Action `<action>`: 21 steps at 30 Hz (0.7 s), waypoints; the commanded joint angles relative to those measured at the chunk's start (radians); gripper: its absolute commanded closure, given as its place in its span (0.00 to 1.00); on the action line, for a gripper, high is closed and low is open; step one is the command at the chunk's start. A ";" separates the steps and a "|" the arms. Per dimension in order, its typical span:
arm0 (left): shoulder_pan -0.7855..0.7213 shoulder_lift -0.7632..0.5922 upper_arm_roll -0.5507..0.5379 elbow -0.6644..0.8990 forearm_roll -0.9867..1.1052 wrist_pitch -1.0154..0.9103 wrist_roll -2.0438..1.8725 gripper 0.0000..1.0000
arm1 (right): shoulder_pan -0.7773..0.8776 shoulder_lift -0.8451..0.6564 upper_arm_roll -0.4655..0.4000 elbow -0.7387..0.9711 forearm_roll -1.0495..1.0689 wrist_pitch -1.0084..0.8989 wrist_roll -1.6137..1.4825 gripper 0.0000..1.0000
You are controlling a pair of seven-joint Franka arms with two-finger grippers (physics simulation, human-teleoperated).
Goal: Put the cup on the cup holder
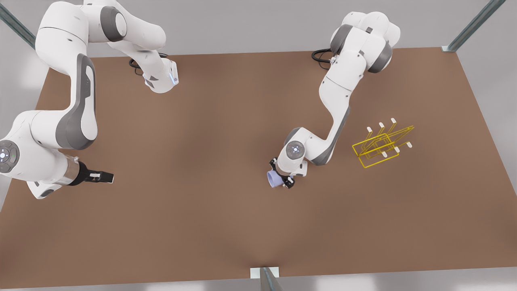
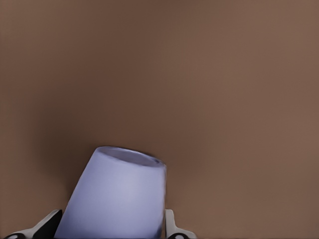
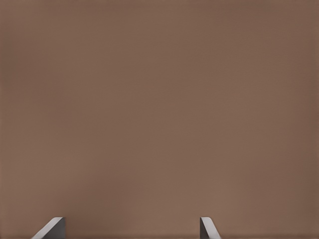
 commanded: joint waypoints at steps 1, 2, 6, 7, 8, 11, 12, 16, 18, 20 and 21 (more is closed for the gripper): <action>-0.001 0.001 0.000 0.001 -0.002 0.001 -0.013 0.00 | 0.000 -0.001 0.000 0.001 0.001 0.005 0.011 0.00; -0.001 0.001 0.000 0.008 -0.003 0.001 -0.013 0.08 | 0.000 -0.001 0.000 0.002 -0.001 0.005 0.011 0.00; -0.001 0.000 0.000 0.008 -0.005 0.001 -0.013 0.27 | 0.003 -0.024 -0.002 -0.021 -0.008 0.075 0.013 0.00; -0.001 -0.002 0.000 0.008 -0.007 -0.001 -0.013 0.27 | 0.005 -0.030 -0.002 -0.030 -0.008 0.082 0.013 0.00; -0.001 -0.017 0.000 0.008 -0.005 -0.012 -0.009 0.26 | 0.006 -0.043 -0.002 -0.045 -0.008 0.082 0.014 0.00; 0.002 -0.121 0.015 0.005 0.003 -0.180 0.060 0.25 | 0.008 -0.057 -0.002 -0.070 -0.008 0.109 0.014 0.00; 0.002 -0.143 0.024 0.003 0.001 -0.217 0.060 0.25 | 0.008 -0.057 -0.002 -0.070 -0.008 0.109 0.014 0.00; -0.004 -0.195 0.121 0.178 0.282 -0.772 0.043 0.25 | 0.009 -0.053 -0.002 -0.067 -0.008 0.106 0.013 0.00; -0.060 -0.196 0.136 0.228 0.526 -0.977 0.079 0.25 | 0.009 -0.052 0.000 -0.065 -0.008 0.106 0.013 0.00; -0.350 -0.184 0.521 0.195 0.561 -0.993 0.241 0.25 | 0.009 -0.052 -0.002 -0.065 -0.008 0.106 0.013 0.00; -0.487 -0.118 0.731 0.169 0.561 -0.992 0.351 0.25 | 0.008 -0.052 -0.002 -0.065 -0.008 0.105 0.013 0.00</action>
